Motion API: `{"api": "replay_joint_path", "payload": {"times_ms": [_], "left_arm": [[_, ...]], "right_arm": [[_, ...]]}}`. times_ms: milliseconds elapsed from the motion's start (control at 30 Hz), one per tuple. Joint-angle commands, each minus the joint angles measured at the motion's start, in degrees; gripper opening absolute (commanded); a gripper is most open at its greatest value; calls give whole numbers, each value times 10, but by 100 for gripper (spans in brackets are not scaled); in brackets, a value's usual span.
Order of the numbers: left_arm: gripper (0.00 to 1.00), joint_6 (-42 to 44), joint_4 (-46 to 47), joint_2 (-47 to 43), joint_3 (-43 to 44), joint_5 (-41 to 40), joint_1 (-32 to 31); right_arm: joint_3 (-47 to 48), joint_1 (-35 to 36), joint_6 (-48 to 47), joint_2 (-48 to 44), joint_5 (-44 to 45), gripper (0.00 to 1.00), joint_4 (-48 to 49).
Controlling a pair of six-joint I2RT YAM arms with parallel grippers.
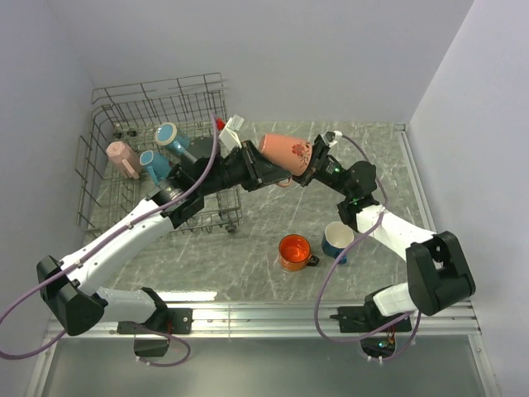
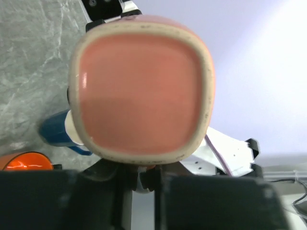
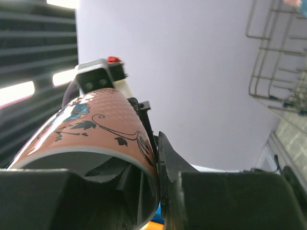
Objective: Load the cups into the dish rack
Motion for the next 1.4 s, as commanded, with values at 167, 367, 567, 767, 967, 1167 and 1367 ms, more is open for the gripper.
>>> {"api": "replay_joint_path", "payload": {"times_ms": [167,367,567,767,967,1167,1367], "left_arm": [[0,76,-43,-16,71,-84,17],[0,129,-166,-23,111,-127,67],[0,195,-278,-65,105,-154,168],[0,263,-386,-67,102,-232,237],[0,288,-405,-27,96,-302,278],[0,308,-404,84,163,-318,319],[0,314,-396,183,208,-325,329]], "right_arm": [[23,20,19,14,-38,0,53],[63,8,-198,-33,-59,52,-237],[132,-14,-405,-69,-26,54,-535],[91,-31,-406,-74,-45,53,-530],[102,-31,-430,-64,-48,52,-556],[116,-32,-460,-64,-49,51,-597],[96,-39,-471,-82,-46,50,-618]]}}
